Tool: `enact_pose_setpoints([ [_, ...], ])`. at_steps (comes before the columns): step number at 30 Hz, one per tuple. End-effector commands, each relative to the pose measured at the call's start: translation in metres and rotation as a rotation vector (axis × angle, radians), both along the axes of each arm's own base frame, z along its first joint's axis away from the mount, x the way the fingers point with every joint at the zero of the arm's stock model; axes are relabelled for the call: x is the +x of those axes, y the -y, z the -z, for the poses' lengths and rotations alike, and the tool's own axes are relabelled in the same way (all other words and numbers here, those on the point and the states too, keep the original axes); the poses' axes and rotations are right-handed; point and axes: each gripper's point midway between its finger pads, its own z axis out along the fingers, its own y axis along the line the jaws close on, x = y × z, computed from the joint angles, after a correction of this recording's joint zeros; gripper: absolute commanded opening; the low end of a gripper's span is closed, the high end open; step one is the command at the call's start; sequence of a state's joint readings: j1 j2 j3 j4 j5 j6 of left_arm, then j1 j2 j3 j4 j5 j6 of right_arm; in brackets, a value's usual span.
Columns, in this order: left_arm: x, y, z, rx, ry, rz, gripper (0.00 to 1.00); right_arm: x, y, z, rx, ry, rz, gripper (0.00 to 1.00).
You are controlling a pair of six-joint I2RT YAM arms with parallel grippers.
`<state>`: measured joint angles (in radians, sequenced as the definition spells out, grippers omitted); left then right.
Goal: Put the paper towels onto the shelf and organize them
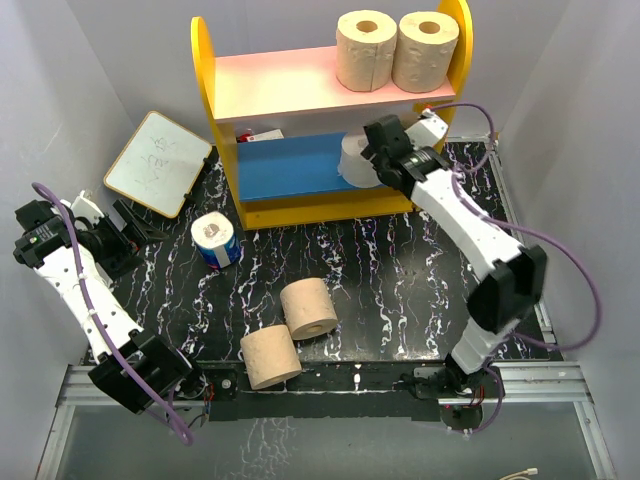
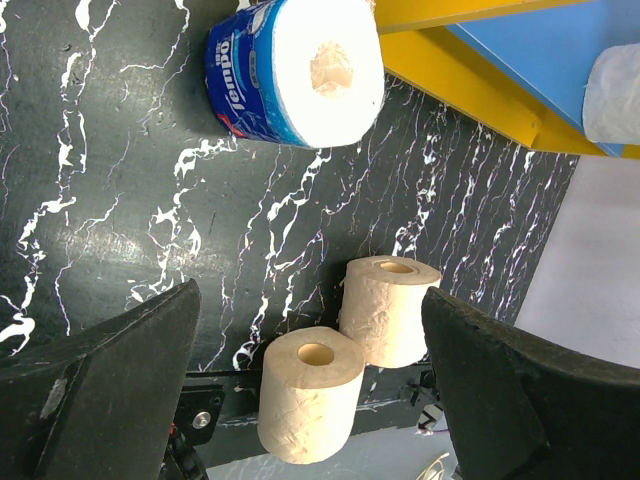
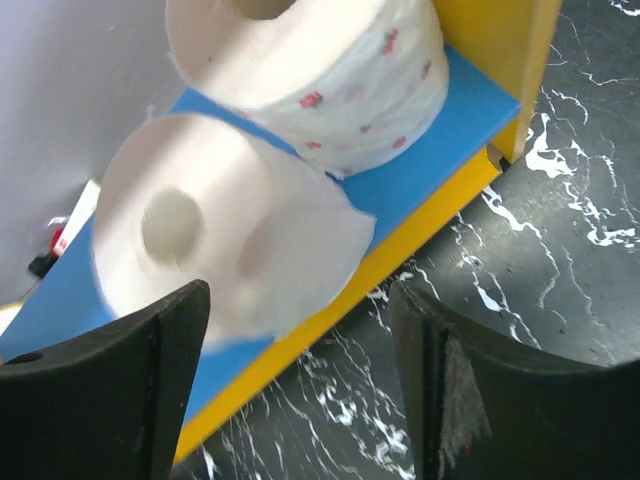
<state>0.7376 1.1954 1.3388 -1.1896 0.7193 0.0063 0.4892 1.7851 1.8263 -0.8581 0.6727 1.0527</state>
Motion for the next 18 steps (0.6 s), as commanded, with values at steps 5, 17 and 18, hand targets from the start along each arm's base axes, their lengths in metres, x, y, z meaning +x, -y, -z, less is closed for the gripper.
enact_pose_setpoints([
  [5, -0.002, 0.005, -0.002, -0.026, 0.011, 0.008, 0.91, -0.026, 0.009, -0.102, 0.001, 0.28, -0.149, 0.77],
  [17, -0.009, 0.011, -0.004, -0.001, 0.036, 0.003, 0.91, -0.125, -0.06, -0.031, -0.533, 0.224, -1.365, 0.98],
  [18, -0.009, 0.012, -0.003, -0.002, 0.036, 0.005, 0.91, -0.126, -0.047, -0.023, -0.598, 0.205, -1.344, 0.98],
])
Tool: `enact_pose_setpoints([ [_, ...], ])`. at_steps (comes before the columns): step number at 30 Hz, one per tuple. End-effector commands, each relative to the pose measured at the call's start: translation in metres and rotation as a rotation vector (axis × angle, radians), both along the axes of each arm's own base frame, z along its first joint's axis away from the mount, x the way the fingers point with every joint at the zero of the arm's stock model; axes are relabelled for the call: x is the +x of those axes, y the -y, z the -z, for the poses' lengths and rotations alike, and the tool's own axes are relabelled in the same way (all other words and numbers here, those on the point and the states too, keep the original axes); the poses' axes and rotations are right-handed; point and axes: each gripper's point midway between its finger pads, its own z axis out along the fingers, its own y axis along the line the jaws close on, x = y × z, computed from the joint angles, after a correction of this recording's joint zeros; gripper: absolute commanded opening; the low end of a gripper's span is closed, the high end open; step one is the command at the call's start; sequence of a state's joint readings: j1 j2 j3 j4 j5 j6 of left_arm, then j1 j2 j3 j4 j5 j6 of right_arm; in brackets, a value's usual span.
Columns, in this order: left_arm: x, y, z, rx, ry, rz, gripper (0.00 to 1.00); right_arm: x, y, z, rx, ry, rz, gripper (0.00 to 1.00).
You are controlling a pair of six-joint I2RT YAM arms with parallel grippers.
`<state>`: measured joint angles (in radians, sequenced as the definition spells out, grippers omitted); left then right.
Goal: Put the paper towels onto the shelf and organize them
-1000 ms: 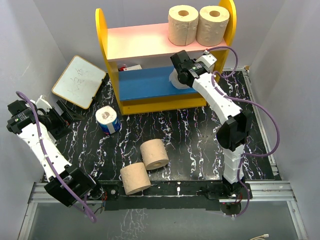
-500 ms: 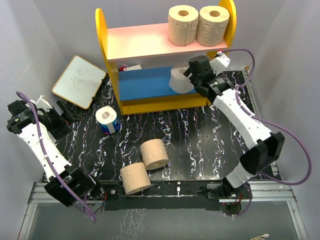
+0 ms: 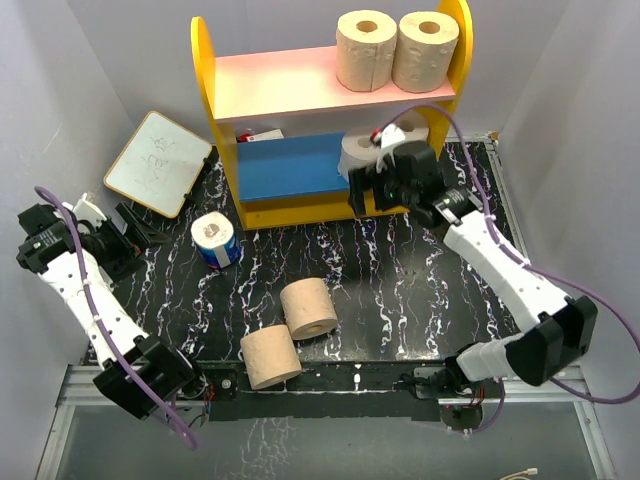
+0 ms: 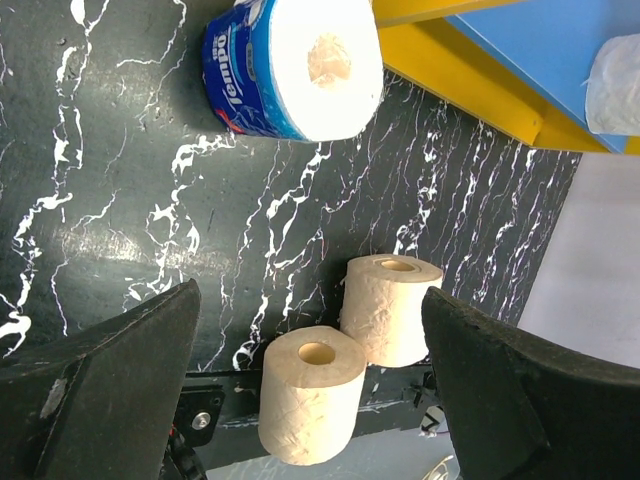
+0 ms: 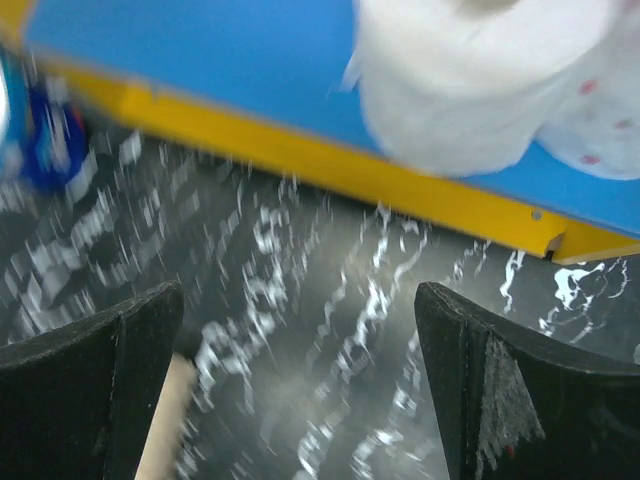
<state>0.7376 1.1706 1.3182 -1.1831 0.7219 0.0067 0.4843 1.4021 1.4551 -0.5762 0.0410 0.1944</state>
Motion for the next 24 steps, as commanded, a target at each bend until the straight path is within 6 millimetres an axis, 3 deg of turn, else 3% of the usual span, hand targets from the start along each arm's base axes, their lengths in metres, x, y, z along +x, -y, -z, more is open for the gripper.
enact_pose_setpoints([
  [1, -0.006, 0.009, -0.004, -0.01, 0.028, 0.004, 0.91, -0.045, 0.012, 0.019, -0.31, 0.158, -0.388, 0.98],
  [3, -0.006, 0.01, -0.004, -0.013, 0.028, 0.006, 0.91, -0.064, 0.025, 0.043, -0.416, 0.136, -0.489, 0.98],
  [4, -0.006, 0.01, -0.004, -0.014, 0.028, 0.006, 0.91, -0.084, 0.025, 0.058, -0.441, 0.097, -0.607, 0.98],
  [6, -0.007, 0.011, -0.004, -0.015, 0.029, 0.009, 0.91, -0.141, 0.013, 0.082, -0.382, -0.01, -0.898, 0.98],
  [8, -0.007, 0.011, -0.002, -0.017, 0.029, 0.007, 0.91, -0.172, -0.001, 0.084, -0.278, -0.062, -1.02, 0.98],
  [12, -0.008, 0.011, -0.001, -0.011, 0.029, 0.004, 0.91, -0.189, -0.028, 0.086, -0.254, -0.084, -1.109, 0.98],
  [18, -0.012, 0.008, -0.001, 0.027, 0.025, -0.022, 0.91, -0.212, -0.077, 0.123, -0.43, -0.069, -1.239, 0.98],
  [24, -0.019, 0.009, -0.002, 0.076, 0.034, -0.051, 0.91, -0.198, -0.114, 0.131, -0.589, 0.129, -1.153, 0.98],
])
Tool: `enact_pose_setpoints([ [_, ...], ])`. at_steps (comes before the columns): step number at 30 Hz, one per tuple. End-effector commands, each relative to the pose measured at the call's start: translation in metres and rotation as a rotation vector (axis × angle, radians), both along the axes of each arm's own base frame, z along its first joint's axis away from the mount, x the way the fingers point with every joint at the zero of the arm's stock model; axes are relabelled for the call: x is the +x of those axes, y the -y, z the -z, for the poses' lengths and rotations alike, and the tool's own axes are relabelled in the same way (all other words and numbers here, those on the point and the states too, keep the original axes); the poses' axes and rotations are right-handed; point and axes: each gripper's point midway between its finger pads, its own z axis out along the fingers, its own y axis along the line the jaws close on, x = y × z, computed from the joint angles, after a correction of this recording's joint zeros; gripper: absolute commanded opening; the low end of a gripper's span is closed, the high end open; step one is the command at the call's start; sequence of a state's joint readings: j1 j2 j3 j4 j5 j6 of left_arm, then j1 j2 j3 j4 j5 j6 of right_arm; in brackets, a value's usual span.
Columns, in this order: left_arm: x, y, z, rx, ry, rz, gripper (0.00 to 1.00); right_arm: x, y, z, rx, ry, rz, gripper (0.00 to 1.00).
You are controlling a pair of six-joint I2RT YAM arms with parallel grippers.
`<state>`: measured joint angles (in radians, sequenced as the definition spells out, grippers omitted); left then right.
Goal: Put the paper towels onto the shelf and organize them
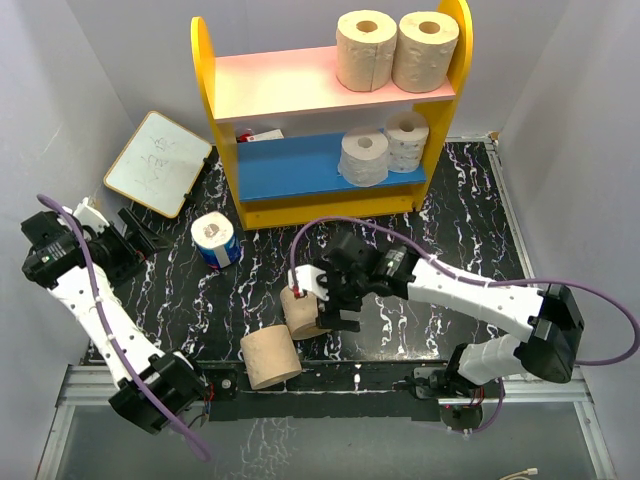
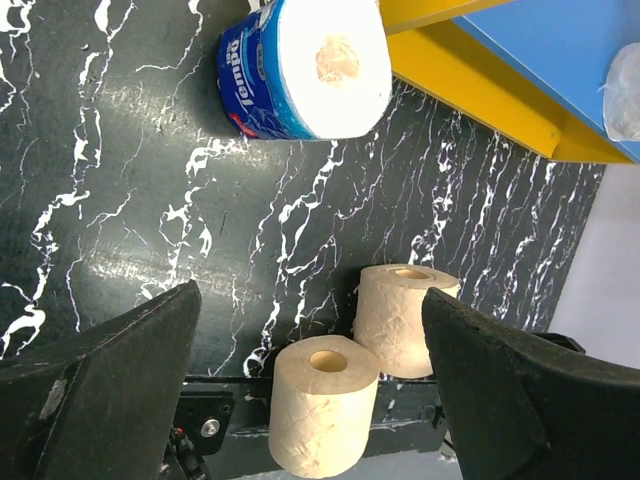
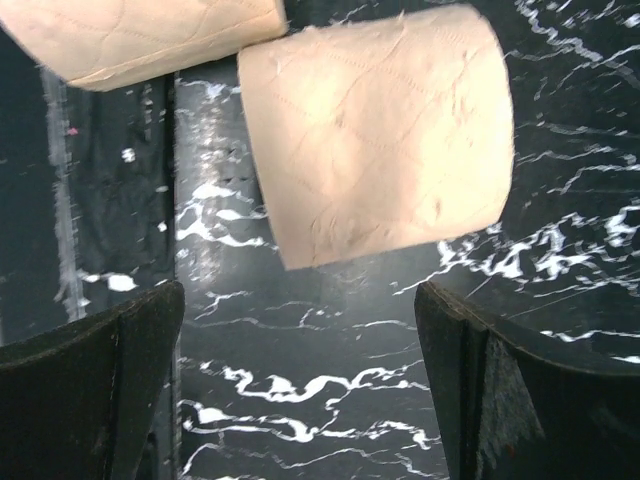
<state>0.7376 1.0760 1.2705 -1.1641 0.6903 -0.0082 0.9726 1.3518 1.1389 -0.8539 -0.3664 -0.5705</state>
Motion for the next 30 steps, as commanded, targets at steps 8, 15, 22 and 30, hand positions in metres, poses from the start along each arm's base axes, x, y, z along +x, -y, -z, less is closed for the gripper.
enact_pose_setpoints([
  [8, -0.01, 0.003, -0.001, 0.038, 0.009, -0.041, 0.91, 0.023, -0.066, -0.007, 0.068, 0.391, 0.069, 0.98],
  [15, -0.01, 0.004, 0.0, 0.034, 0.013, -0.035, 0.92, 0.021, -0.064, 0.009, 0.02, 0.423, 0.058, 0.98],
  [22, -0.01, 0.006, -0.001, 0.026, 0.021, -0.026, 0.92, 0.037, -0.053, 0.027, -0.039, 0.517, 0.098, 0.97],
  [30, -0.01, 0.007, -0.002, 0.029, 0.029, -0.022, 0.92, 0.039, -0.052, 0.052, -0.098, 0.529, 0.108, 0.64],
])
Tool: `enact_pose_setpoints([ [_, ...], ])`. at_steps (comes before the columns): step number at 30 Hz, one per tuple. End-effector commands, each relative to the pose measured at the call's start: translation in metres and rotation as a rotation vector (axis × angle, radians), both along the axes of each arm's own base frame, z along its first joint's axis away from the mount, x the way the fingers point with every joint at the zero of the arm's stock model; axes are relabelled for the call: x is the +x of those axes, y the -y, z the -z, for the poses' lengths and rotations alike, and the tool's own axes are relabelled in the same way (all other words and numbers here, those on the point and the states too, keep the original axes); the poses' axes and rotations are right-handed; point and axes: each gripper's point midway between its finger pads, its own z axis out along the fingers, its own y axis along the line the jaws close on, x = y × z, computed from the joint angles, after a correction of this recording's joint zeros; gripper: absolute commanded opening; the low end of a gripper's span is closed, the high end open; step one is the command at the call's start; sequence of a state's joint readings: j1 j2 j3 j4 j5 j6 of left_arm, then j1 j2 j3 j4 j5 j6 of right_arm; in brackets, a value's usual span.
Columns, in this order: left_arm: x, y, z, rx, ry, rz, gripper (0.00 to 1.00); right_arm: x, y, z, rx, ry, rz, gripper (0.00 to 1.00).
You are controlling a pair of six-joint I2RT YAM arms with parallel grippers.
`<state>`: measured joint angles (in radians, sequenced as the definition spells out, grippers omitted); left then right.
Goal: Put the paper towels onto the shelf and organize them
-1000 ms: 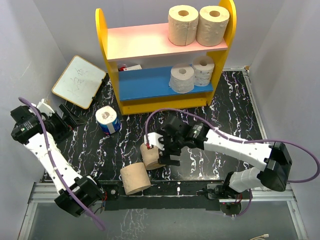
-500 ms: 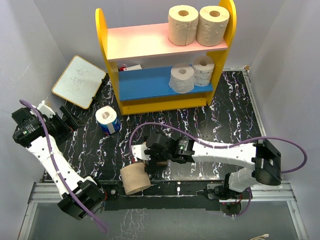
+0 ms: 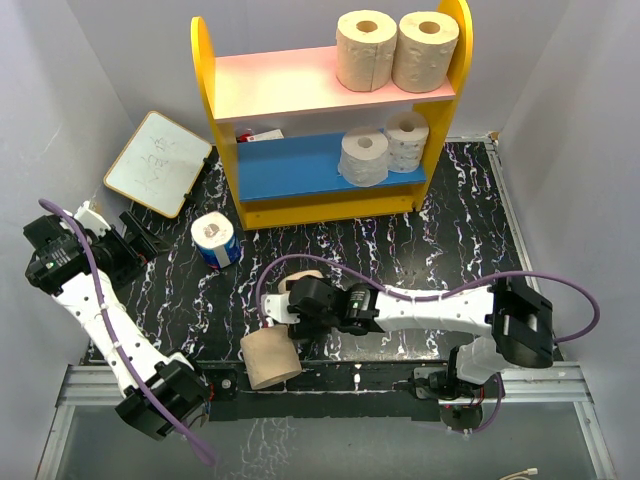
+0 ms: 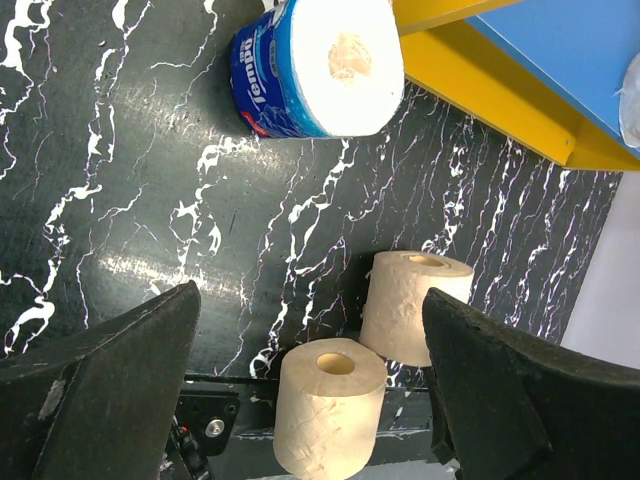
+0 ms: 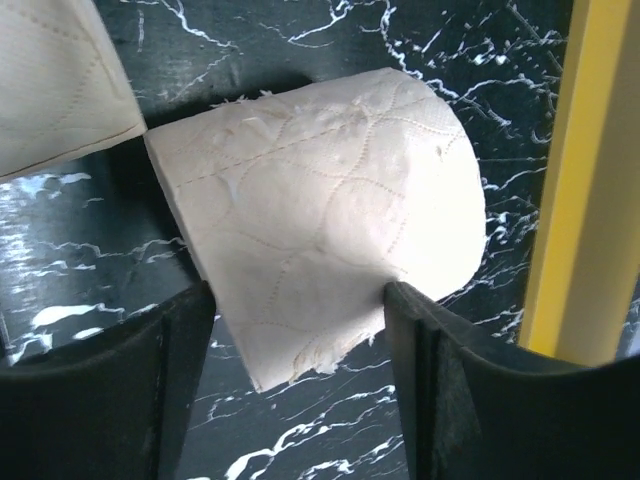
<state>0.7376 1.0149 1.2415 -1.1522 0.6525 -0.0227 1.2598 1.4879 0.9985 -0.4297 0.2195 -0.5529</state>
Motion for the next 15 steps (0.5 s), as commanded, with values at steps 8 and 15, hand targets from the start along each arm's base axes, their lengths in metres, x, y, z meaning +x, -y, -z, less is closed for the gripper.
enact_pose_setpoints([
  [8, -0.002, 0.007, -0.004, -0.017, 0.024, 0.011, 0.92, 0.034, -0.002, -0.019, 0.02, 0.176, 0.108, 0.0],
  [15, -0.001, 0.007, -0.003, -0.027, 0.021, 0.015, 0.92, 0.065, -0.014, -0.071, 0.306, -0.144, 0.27, 0.0],
])
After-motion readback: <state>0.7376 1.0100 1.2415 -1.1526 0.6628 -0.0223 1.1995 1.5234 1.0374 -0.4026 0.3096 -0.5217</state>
